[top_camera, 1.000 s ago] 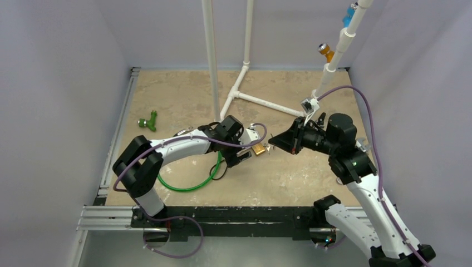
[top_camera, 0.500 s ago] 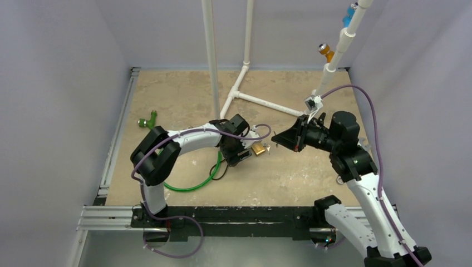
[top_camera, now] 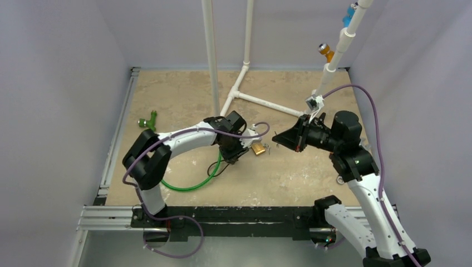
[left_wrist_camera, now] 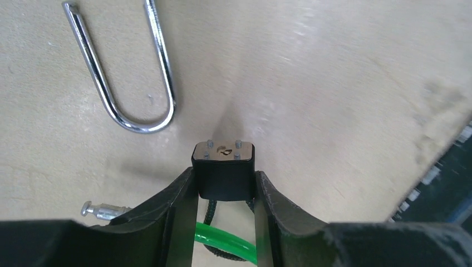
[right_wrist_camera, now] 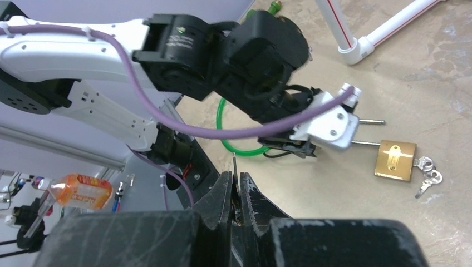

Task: Unlock with the key
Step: Pick up the lock from the center of the board.

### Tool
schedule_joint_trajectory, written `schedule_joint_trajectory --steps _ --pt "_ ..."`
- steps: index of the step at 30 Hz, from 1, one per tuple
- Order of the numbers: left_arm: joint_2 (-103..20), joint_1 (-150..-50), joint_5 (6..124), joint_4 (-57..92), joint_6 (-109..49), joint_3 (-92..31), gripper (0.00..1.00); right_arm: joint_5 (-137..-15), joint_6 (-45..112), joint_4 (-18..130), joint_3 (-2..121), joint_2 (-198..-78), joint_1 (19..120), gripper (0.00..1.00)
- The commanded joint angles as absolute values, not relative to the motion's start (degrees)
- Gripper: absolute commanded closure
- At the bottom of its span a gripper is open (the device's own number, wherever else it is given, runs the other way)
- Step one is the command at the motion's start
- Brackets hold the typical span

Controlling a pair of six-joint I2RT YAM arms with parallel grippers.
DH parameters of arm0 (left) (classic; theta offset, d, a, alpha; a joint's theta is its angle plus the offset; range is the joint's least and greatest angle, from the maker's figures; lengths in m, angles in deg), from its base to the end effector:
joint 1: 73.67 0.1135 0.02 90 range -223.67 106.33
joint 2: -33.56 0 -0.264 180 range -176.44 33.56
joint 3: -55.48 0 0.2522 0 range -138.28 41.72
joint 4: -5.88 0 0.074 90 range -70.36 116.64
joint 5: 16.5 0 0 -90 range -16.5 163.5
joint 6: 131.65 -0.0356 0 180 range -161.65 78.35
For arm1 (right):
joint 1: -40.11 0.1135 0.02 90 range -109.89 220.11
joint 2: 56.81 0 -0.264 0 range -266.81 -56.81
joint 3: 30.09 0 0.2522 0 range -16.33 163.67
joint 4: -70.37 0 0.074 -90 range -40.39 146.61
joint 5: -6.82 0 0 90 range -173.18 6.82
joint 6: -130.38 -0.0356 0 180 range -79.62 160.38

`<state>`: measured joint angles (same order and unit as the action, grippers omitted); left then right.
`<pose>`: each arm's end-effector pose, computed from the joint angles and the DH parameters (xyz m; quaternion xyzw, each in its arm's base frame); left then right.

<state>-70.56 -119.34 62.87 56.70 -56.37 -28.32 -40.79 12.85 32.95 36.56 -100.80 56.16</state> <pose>0.2442 -0.2593 0.1788 0.5071 0.8413 -0.1316 0.1328 0.1469 0.0672 0.3685 -0.1457 0.7569 0.4772 0.4222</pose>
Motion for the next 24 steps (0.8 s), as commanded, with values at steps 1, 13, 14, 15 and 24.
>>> schedule_joint_trajectory --steps 1,13,14,15,24 --pt "-58.4 -117.6 46.1 62.9 -64.1 -32.6 0.99 -38.0 13.3 34.5 39.2 -99.7 55.8 1.00" --pt "-40.5 -117.6 25.2 72.1 -78.7 -46.2 1.00 -30.7 11.1 40.0 39.0 -100.0 55.8 1.00" --pt "-39.4 -117.7 24.5 72.3 -80.2 -46.6 1.00 -30.6 11.0 40.1 39.2 -99.9 55.8 1.00" --pt "-38.0 -117.6 24.2 72.5 -81.4 -46.7 1.00 -30.5 11.0 40.1 39.4 -99.9 55.8 1.00" --pt "-22.7 -120.2 29.7 72.7 -110.7 -42.9 1.00 -23.0 9.2 45.5 39.1 -103.0 55.8 1.00"
